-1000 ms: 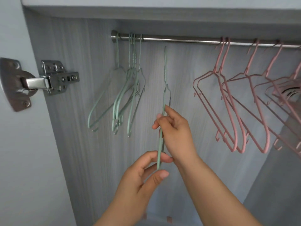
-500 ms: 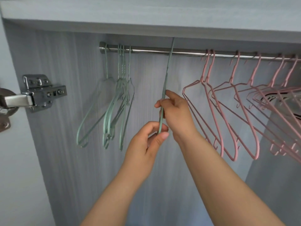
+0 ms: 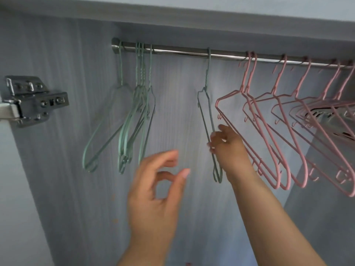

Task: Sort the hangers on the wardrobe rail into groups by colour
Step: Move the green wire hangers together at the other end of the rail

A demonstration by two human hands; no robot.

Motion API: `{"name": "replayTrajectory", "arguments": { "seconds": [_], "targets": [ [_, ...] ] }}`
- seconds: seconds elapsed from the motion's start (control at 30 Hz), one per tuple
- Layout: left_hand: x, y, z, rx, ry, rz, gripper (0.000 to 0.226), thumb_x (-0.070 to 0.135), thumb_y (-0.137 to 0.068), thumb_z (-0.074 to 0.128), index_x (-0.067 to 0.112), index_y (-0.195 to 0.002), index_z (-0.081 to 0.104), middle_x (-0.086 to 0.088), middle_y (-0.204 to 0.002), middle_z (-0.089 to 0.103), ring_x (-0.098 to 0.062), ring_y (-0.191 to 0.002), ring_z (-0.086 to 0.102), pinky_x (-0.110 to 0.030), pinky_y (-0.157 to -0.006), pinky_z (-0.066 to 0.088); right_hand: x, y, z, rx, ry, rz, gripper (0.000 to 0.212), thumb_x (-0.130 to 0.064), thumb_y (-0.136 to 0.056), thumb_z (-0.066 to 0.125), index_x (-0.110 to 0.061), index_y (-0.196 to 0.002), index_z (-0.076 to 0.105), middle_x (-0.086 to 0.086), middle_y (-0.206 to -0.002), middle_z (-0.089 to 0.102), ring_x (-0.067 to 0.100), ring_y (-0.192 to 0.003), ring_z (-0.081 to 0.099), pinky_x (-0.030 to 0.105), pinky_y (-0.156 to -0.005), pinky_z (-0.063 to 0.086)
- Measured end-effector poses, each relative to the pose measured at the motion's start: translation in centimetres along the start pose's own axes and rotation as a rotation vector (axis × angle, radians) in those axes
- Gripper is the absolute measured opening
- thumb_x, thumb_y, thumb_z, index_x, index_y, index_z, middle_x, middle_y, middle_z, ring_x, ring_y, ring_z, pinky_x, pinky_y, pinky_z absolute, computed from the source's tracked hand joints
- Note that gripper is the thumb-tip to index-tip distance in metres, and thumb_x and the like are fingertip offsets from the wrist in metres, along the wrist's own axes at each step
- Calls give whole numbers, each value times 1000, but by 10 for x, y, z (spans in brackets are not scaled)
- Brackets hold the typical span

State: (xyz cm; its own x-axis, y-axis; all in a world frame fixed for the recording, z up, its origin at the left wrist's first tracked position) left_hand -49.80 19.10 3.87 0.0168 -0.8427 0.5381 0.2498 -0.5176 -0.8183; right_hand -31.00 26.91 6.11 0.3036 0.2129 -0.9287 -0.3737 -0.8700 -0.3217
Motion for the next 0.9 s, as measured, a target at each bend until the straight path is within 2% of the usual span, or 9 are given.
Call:
{"name": "replayTrajectory", "arguments": {
  "seconds": [0.07, 0.17, 0.23, 0.33, 0.47, 0.53, 0.6, 0.73, 0.9],
  "targets": [
    [13, -2, -32, 215, -86, 123, 30, 23, -79, 65, 34, -107, 58, 5, -100, 62, -8, -86, 60, -15, -73, 47, -15, 13, -9, 91, 222, -122, 55, -16, -92, 47, -18, -142, 25, 3, -147, 28, 16, -126, 42, 26, -105, 34],
    [4, -8, -51, 267, -201, -3, 38, 28, -78, 68, 33, -113, 57, 7, -113, 61, -8, -97, 59, -19, -83, 48, -68, 55, -11, 257, 229, -570, 51, -12, -88, 47, -19, -137, 34, -4, -142, 24, 3, -128, 31, 7, -106, 25],
    [-5, -8, -48, 220, -227, -111, 43, 30, -76, 71, 31, -117, 56, 9, -118, 61, -3, -101, 58, -13, -87, 45, -87, 74, 4, 169, 91, -683, 48, -11, -86, 45, -18, -133, 41, -6, -136, 31, 2, -125, 37, 7, -104, 29],
    [-9, -8, -45, 182, -269, -165, 43, 33, -75, 69, 29, -116, 57, 14, -115, 62, 4, -96, 58, -8, -81, 44, -95, 81, 46, -136, -76, -566, 47, -9, -89, 47, -17, -134, 39, -1, -138, 40, 1, -123, 41, 11, -105, 32],
    [-25, -11, -47, 92, -326, -277, 45, 14, -74, 70, 24, -117, 58, 10, -110, 66, -5, -98, 61, -21, -87, 48, -84, 77, 100, -369, 115, -349, 59, -18, -91, 47, -13, -143, 18, 9, -148, 29, 18, -136, 31, 25, -110, 24],
    [-34, -12, -42, 9, -355, -320, 42, 4, -76, 66, 19, -115, 60, 4, -103, 69, -11, -93, 64, -28, -85, 49, -79, 70, 115, -396, 126, -252, 55, -18, -93, 43, -10, -141, 19, 12, -143, 35, 21, -131, 36, 25, -102, 28],
    [-40, -12, -36, -42, -390, -342, 31, 2, -77, 63, 18, -104, 63, 7, -91, 70, -10, -84, 65, -24, -78, 51, -72, 61, 123, -373, 121, -154, 44, -15, -93, 40, -8, -135, 27, 13, -127, 46, 24, -115, 48, 26, -91, 35],
    [-45, -9, -34, -72, -444, -365, 31, 0, -78, 57, 30, -82, 63, 25, -72, 62, 5, -74, 61, -4, -59, 42, -54, 54, 134, -353, 73, -38, 53, -9, -93, 31, -8, -143, 14, 9, -146, 35, 25, -128, 41, 30, -106, 33],
    [-42, -12, -28, -138, -487, -304, 20, 2, -78, 61, 18, -85, 68, 20, -71, 64, 10, -73, 60, -3, -61, 42, -48, 50, 127, -297, 35, -65, 56, 4, -86, 27, -10, -140, 23, 6, -129, 47, 22, -119, 47, 38, -105, 39]
  ]
}}
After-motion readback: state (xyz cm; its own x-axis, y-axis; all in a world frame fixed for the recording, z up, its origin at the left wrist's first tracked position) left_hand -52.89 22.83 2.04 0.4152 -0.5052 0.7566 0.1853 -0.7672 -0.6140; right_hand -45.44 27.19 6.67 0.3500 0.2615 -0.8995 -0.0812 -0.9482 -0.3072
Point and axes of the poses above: each hand's wrist, its own y-axis away from the middle knuckle, its own z-axis out of the palm, x = y × z, the point moved 7 cm from there along -y, towards the middle knuckle
